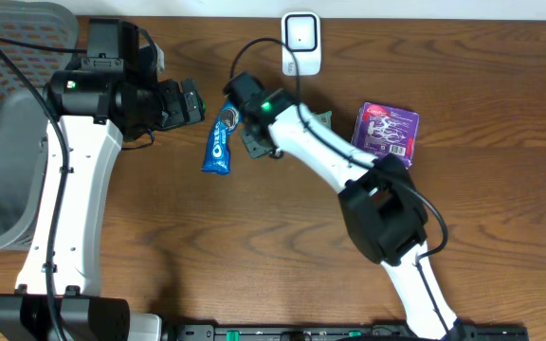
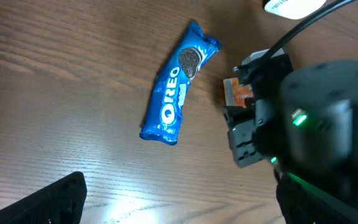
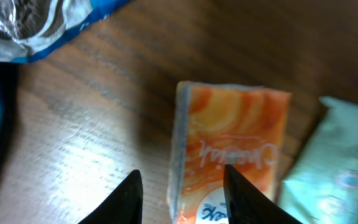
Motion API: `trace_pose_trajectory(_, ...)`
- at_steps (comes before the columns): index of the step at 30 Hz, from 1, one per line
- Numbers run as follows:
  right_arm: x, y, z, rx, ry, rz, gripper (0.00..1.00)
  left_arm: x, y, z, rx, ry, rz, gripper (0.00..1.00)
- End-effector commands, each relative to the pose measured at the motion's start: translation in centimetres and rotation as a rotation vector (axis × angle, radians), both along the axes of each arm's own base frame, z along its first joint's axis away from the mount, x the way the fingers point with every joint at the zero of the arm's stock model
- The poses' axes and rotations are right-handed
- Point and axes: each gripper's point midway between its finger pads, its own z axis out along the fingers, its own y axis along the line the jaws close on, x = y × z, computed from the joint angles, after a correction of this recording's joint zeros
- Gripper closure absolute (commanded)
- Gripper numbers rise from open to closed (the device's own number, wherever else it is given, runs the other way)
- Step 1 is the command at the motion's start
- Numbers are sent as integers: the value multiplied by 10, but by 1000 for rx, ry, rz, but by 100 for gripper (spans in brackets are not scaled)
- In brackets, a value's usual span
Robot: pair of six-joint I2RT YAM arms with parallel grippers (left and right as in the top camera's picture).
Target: Scan the item barcode
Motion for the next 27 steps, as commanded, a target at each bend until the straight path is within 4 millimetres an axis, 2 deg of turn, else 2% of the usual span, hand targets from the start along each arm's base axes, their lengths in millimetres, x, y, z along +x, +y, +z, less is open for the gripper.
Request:
trace_pose_trajectory(1,12,-21,-1,-171,-121,-28,62,0,2,-2,14,3,-5,2)
trace_pose_trajectory(8,2,-26,-33,-177,-88,-40,61,0,2,-2,14,3,-5,2)
trace_pose_trajectory(10,-1,-28,-41,-182,-83,-40,65,0,2,-2,14,3,-5,2)
trace_pose_trajectory(12,-5,-27,-47,-168,-69,-36,74,0,2,-2,14,3,-5,2)
trace_pose_trajectory(15,-10,-20,-51,-119,-37,-44,97,0,2,-2,14,3,-5,2)
trace_pose_trajectory(20,-10,2,-42,23,35,-36,99,0,2,-2,14,3,-5,2)
trace_pose_trajectory(24,-1,13,-18,173,113,-69,99,0,2,-2,14,3,-5,2)
trace_pose_trajectory(27,3,27,6,390,236,-52,99,0,2,-2,14,3,-5,2)
